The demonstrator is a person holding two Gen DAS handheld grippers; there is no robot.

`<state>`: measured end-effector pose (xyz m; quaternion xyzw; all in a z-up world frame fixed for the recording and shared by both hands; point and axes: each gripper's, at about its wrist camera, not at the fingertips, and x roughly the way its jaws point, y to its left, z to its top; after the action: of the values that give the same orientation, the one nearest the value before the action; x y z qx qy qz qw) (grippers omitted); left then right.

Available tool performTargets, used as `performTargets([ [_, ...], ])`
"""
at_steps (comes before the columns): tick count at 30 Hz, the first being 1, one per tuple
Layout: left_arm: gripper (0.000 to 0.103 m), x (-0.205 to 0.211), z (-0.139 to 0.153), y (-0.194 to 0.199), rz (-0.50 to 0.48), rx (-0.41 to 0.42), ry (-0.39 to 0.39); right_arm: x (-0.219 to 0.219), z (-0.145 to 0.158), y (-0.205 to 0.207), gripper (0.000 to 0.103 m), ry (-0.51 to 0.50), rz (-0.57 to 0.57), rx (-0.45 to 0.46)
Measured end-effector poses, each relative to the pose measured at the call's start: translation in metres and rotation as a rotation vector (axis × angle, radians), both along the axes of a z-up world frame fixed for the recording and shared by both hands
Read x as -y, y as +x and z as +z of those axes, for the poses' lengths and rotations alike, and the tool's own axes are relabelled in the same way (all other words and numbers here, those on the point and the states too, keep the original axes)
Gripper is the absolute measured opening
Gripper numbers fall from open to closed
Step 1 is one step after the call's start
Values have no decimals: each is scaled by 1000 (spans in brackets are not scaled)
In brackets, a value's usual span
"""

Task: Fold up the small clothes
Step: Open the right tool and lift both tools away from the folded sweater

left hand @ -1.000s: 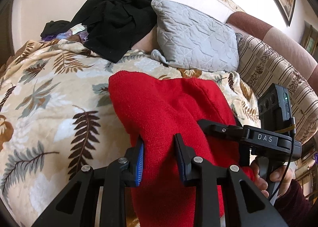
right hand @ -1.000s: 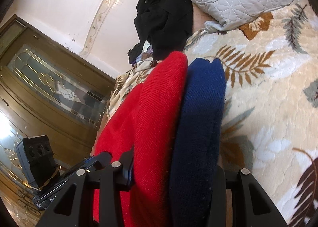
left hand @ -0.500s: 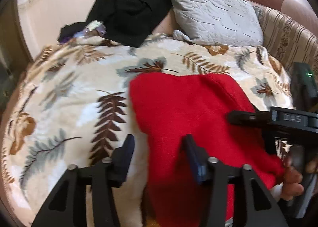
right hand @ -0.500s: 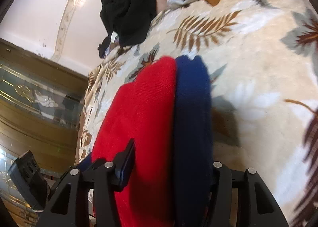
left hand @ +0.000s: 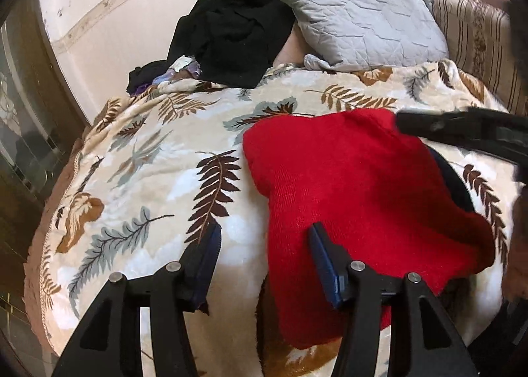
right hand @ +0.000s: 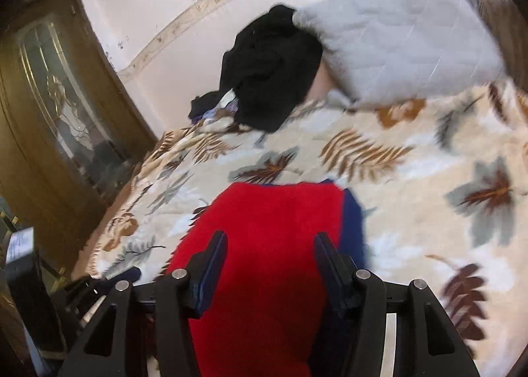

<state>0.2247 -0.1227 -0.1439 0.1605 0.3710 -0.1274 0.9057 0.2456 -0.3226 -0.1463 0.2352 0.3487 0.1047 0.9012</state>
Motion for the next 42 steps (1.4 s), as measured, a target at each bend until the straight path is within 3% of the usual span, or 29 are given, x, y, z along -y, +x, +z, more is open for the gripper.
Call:
performTargets([
  [2, 57, -2, 0, 1, -2, -6, -12, 6, -29, 20, 59, 75, 2, -143],
  [3, 57, -3, -2, 2, -8, -13, -21, 10, -37, 23, 57, 97, -14, -156],
  [5, 57, -3, -3, 2, -6, -11, -18, 13, -33, 22, 55, 108, -20, -147],
  [10, 57, -3, -2, 2, -11, -11, -18, 5, -10, -1, 57, -17, -34, -98],
  [15, 57, -3, -3, 2, -10, -9, -15, -3, 9, -31, 57, -53, -5, -62],
  [18, 57, -3, -3, 2, -7, -9, -17, -4, 2, -44, 57, -52, -8, -91],
  [22, 58, -3, -4, 3, -6, -17, -24, -8, -29, -38, 57, -77, 1, -214],
  [29, 64, -7, -4, 3, 10, -17, -32, -5, -5, -57, 57, -153, -79, -109],
  [33, 65, -6, -4, 4, 10, -15, -27, -17, -17, -54, 56, -248, -60, -167],
  [35, 68, -5, -4, 4, 14, -16, -21, -17, -31, -50, 55, -237, -45, -204],
  [42, 71, -7, 0, -1, 38, -7, -9, -15, -7, -71, 55, -259, -86, -148],
])
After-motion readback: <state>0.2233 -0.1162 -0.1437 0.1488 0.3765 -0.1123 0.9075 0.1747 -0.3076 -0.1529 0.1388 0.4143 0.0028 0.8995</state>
